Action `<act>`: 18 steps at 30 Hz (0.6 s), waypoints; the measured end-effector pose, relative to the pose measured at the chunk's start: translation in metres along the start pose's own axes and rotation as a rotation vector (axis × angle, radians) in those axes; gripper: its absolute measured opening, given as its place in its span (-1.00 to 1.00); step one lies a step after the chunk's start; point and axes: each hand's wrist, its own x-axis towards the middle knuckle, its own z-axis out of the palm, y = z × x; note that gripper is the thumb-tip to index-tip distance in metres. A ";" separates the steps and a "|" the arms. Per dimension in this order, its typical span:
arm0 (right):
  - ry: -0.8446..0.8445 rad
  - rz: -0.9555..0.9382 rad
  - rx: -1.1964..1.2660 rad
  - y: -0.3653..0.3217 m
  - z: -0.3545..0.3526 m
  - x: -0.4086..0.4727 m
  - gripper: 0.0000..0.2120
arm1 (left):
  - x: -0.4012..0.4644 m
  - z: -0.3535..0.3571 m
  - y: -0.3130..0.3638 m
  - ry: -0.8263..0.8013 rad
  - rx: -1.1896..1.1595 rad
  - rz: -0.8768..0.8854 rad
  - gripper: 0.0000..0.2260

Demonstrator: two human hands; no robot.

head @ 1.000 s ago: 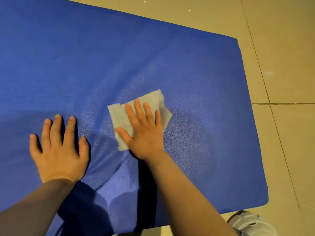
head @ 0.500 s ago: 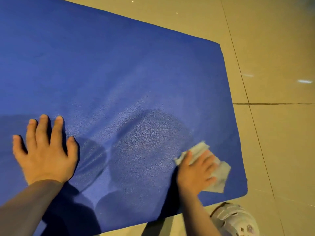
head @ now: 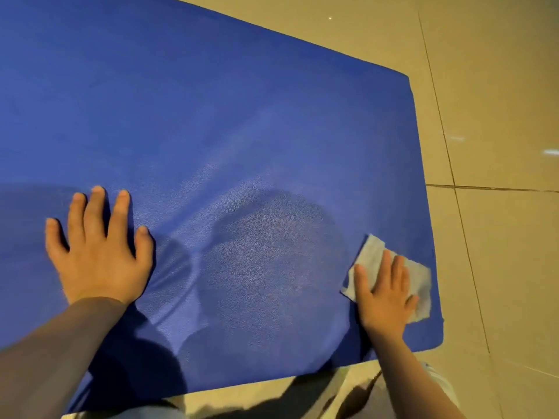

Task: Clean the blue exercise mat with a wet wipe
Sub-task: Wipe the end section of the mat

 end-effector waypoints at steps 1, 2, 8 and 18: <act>0.010 0.121 0.023 0.022 -0.010 0.001 -0.17 | 0.001 0.001 -0.002 -0.004 -0.011 -0.003 -0.43; 0.026 0.220 0.047 0.037 -0.014 -0.001 -0.14 | 0.002 0.002 -0.003 -0.005 -0.022 -0.007 -0.43; 0.105 0.312 0.076 0.003 0.023 -0.049 -0.04 | 0.001 0.006 -0.005 -0.011 -0.019 -0.001 -0.43; 0.034 -0.666 -0.108 -0.098 0.088 -0.172 -0.36 | -0.001 0.000 0.002 0.002 0.002 -0.003 -0.44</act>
